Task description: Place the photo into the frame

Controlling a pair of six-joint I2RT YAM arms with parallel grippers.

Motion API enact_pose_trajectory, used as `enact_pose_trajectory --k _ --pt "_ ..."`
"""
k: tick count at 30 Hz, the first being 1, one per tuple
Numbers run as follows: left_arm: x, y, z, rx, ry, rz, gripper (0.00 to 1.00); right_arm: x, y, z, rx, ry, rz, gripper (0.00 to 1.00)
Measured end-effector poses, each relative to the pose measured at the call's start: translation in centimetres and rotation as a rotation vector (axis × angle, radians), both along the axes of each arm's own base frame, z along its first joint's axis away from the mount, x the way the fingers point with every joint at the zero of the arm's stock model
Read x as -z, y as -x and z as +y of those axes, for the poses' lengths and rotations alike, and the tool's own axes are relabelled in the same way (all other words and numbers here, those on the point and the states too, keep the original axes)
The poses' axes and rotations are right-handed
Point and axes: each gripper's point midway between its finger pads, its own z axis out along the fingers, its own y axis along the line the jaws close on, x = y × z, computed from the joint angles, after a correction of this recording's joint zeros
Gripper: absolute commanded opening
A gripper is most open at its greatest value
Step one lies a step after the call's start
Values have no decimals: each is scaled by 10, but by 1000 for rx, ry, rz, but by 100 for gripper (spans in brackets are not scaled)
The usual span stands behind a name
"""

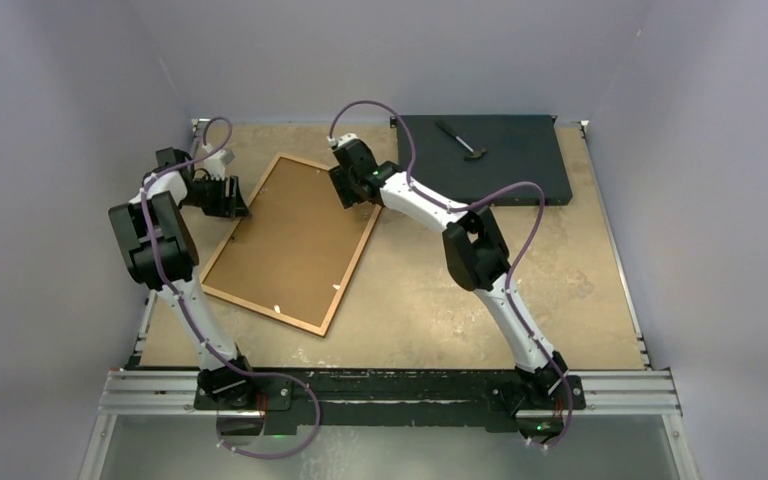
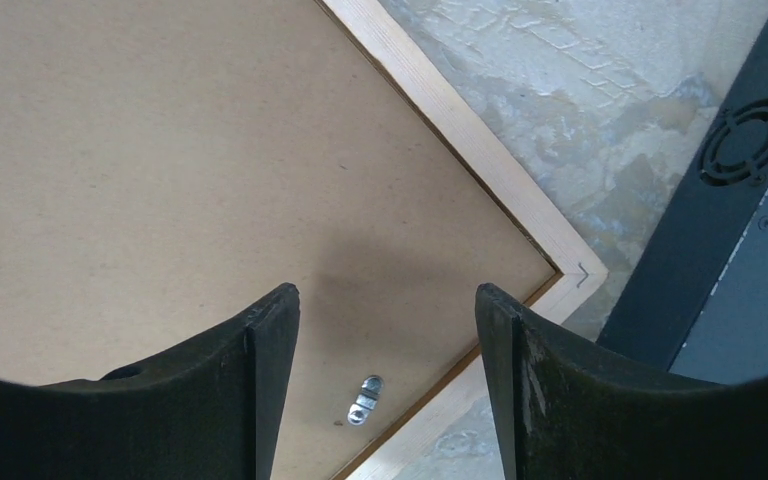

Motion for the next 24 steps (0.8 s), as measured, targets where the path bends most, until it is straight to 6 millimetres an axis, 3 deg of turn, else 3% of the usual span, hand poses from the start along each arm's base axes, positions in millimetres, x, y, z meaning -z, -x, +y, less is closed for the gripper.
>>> enact_pose_trajectory --k 6,24 --pt "4 -1 0 7 -9 -21 46 20 4 -12 12 52 10 68" --pt "6 -1 3 15 -47 -75 41 12 26 -36 26 80 20 64"
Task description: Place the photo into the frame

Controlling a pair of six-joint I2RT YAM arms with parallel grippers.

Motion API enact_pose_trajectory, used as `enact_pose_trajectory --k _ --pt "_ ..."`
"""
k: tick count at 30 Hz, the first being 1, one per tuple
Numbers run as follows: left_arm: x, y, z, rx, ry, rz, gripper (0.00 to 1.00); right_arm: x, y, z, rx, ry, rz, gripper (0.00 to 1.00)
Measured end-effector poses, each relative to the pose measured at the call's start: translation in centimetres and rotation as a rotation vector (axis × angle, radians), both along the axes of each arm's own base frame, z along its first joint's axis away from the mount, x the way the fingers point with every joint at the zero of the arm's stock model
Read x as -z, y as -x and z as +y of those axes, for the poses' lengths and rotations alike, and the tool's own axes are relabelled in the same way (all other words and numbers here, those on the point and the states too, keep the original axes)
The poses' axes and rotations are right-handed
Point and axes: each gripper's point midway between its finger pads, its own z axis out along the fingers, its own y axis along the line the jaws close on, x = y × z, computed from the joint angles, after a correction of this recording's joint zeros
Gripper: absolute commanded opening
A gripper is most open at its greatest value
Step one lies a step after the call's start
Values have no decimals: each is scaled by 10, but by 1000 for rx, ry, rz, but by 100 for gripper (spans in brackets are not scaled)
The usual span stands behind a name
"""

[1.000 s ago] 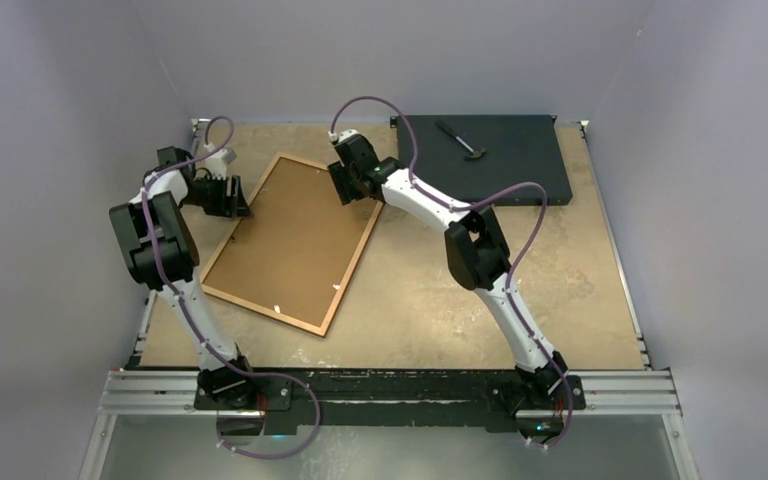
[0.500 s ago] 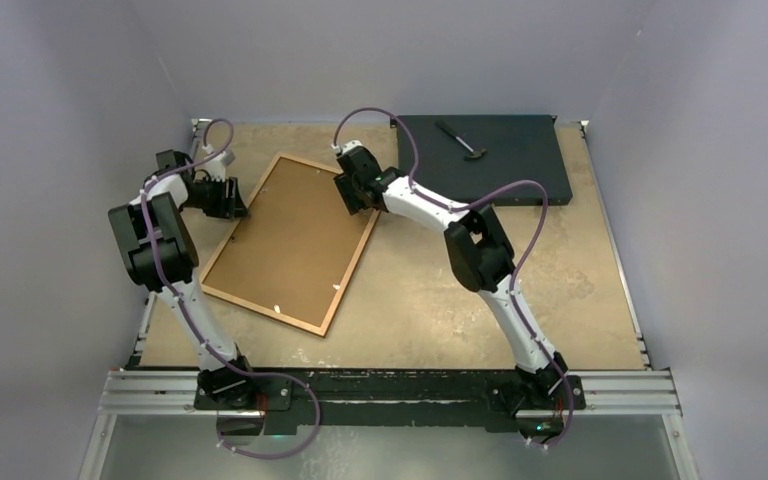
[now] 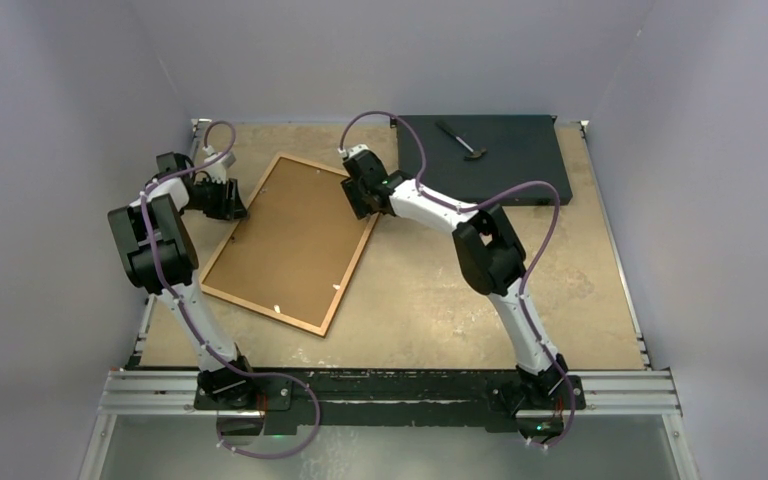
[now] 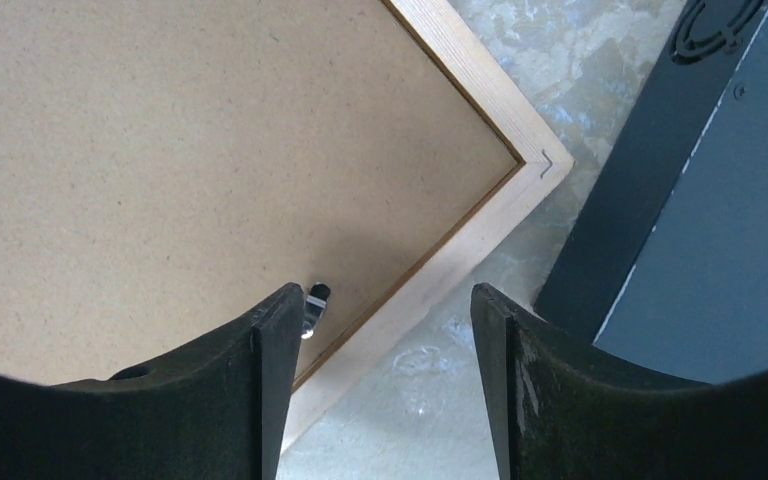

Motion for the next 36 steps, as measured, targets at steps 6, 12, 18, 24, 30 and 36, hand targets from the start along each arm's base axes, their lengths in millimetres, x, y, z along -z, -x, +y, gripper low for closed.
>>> enact_pose_trajectory --k 6,12,18,24,30,36 --pt "0 0 0 -1 0 -2 40 3 8 -6 6 4 13 64" --pt "1 1 -1 -2 2 0 39 6 9 -4 9 -12 23 65" --pt "0 1 -1 -2 1 -2 37 9 11 3 18 -62 29 66" --pt "0 2 -1 -2 2 -3 36 10 11 4 38 -90 30 65" --pt "0 2 -1 -2 2 -3 36 10 10 4 53 -97 23 59" --pt "0 2 -2 -1 5 -3 34 11 8 -1 71 -91 10 49"
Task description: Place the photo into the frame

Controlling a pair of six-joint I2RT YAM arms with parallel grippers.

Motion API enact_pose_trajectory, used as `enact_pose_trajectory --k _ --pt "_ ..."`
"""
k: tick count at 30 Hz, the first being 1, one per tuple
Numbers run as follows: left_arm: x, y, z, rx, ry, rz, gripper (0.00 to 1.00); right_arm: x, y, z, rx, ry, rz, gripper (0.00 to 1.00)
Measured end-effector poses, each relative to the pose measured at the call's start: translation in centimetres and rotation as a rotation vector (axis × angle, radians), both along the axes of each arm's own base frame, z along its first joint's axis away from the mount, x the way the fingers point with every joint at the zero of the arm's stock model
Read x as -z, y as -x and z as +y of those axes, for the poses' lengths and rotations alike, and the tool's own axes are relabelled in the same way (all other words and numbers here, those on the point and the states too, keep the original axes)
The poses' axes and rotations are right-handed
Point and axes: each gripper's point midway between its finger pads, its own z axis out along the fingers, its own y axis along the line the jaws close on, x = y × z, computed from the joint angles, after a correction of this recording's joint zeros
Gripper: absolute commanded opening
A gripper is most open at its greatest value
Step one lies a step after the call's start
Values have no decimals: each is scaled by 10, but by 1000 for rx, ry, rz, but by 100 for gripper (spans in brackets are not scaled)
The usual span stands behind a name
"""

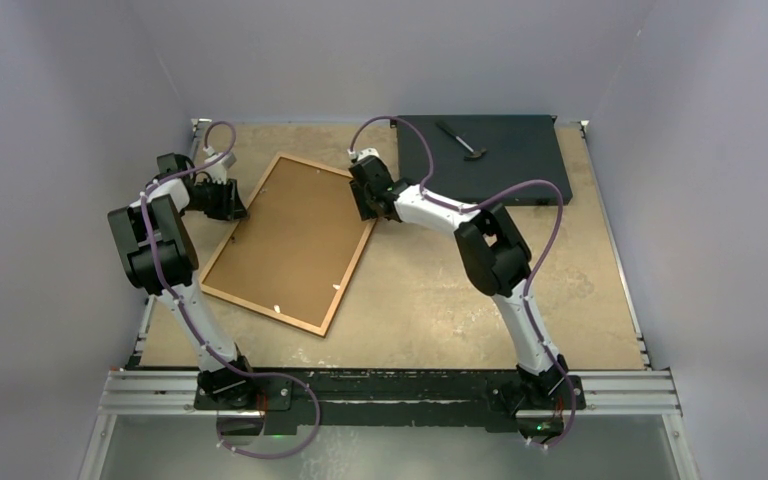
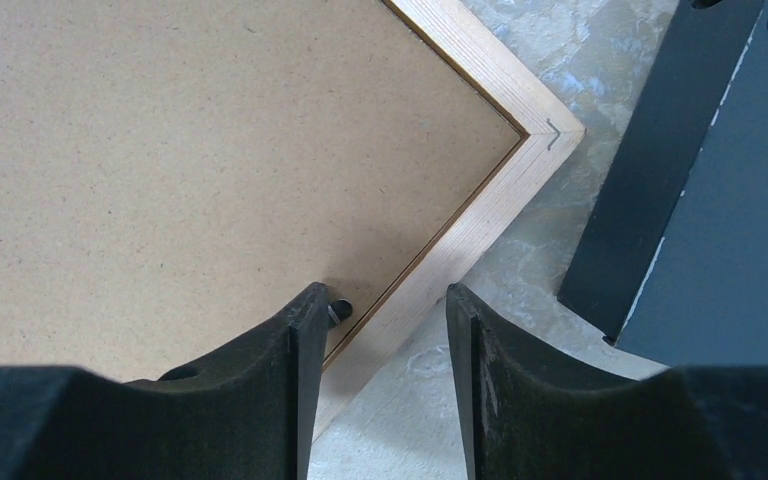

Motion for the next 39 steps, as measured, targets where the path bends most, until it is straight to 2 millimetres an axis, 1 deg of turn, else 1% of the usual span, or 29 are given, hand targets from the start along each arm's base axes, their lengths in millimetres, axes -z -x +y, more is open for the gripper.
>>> enact_pose_trajectory --k 7,13,16,17,22,24,27,31,36,39 --pt "0 0 0 0 0 0 33 -1 0 -3 9 -8 -11 46" --pt "0 0 0 1 2 1 32 0 -1 -4 11 -8 -13 39" --pt "0 0 -1 1 3 1 31 0 -2 -5 15 -7 -13 39" --pt "0 1 -1 1 3 1 31 0 -2 -6 15 -6 -12 40" --pt "-1 1 -1 2 3 1 29 0 -1 -5 22 -16 -10 62" --pt "-1 1 -1 2 3 0 29 -1 -2 -4 28 -24 -9 65" --pt "-1 1 -1 3 2 0 29 -1 1 -3 36 -41 -4 65" --pt "-1 1 -1 3 2 0 29 0 3 -2 49 -63 6 60" --pt "-1 1 -1 4 4 -1 28 3 3 -2 80 -102 10 57" --pt "-1 1 -1 5 5 -2 28 2 2 0 98 -128 10 55"
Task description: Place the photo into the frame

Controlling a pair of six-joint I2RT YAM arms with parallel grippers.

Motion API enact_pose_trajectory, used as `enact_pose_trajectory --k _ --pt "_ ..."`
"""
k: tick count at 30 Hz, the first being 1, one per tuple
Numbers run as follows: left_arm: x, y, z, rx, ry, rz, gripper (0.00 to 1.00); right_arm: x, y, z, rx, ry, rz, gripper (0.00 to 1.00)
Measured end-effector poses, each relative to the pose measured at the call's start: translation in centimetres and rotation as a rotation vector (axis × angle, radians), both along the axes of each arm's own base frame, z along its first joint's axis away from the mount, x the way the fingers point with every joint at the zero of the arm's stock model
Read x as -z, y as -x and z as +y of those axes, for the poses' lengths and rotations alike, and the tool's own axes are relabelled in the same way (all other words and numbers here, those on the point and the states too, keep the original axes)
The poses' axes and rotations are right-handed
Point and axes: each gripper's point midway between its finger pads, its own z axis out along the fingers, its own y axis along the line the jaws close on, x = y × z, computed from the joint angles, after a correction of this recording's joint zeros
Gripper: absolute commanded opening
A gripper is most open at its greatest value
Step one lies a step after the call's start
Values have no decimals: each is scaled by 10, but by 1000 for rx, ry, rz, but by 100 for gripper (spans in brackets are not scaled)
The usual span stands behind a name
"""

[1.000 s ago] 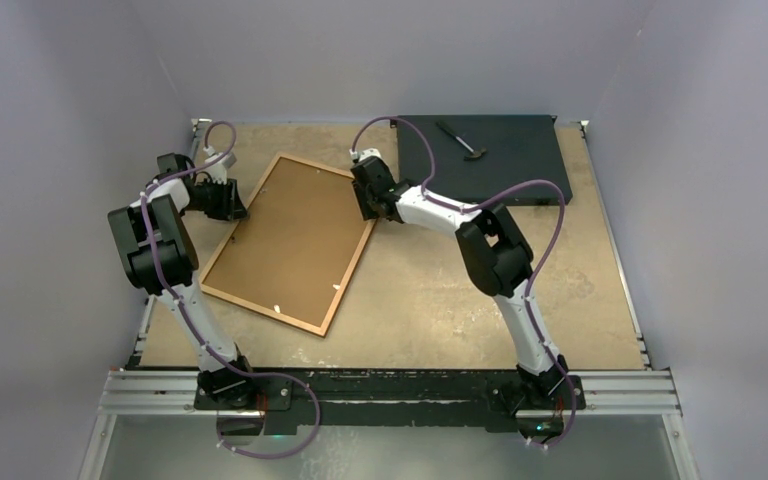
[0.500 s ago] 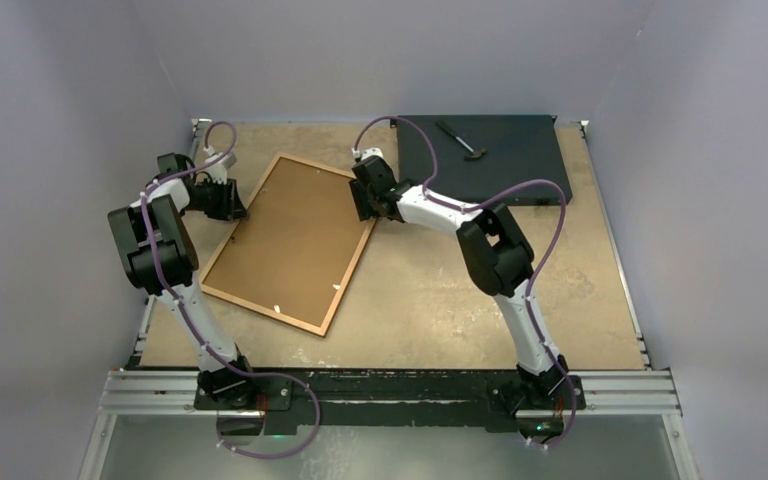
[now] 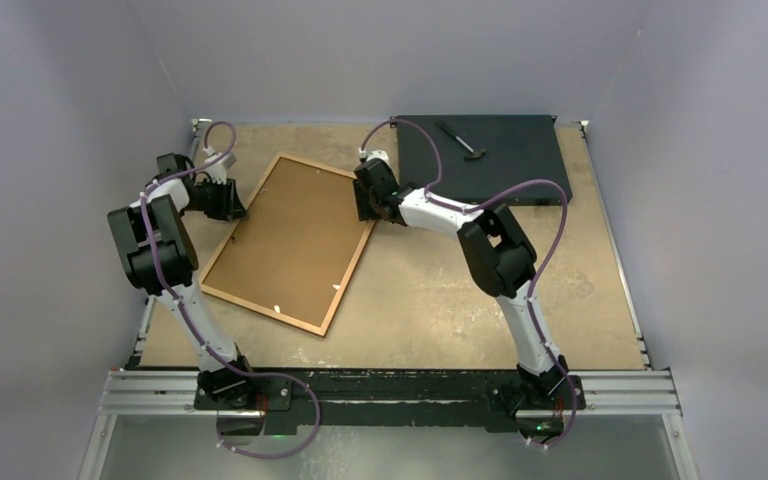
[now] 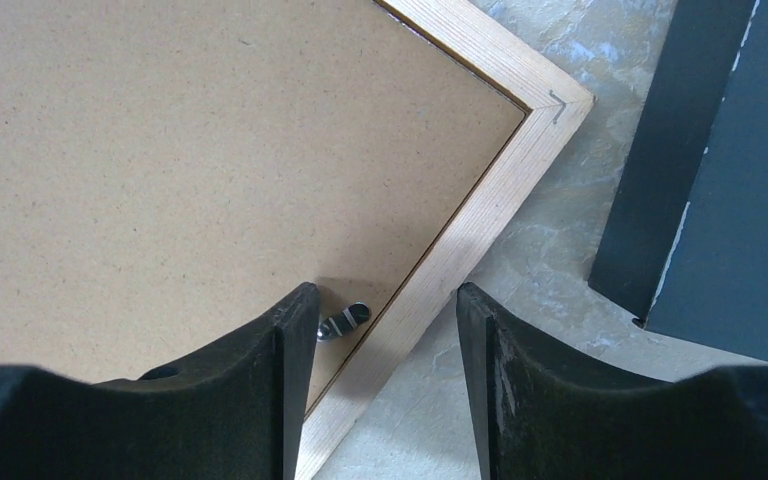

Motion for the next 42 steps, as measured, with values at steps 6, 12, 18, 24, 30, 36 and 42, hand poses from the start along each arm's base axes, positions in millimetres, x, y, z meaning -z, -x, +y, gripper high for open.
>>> enact_pose_trajectory --k 6,12,18,24,30,36,42 --pt "0 1 0 0 0 -3 28 2 -1 -1 41 -36 2 54" --pt "0 1 0 1 2 -6 28 1 -1 -1 75 -67 7 53" --pt "0 1 1 -1 3 -8 27 3 0 -2 95 -79 12 42" --pt "0 1 1 -2 4 -8 27 2 0 -8 113 -78 6 26" --pt "1 3 0 -1 11 -1 27 1 2 -9 124 -89 6 19" --pt "0 3 2 -4 13 -3 27 1 2 -8 119 -89 8 17" --pt "1 5 2 -6 16 5 27 0 2 -8 53 -102 38 16"
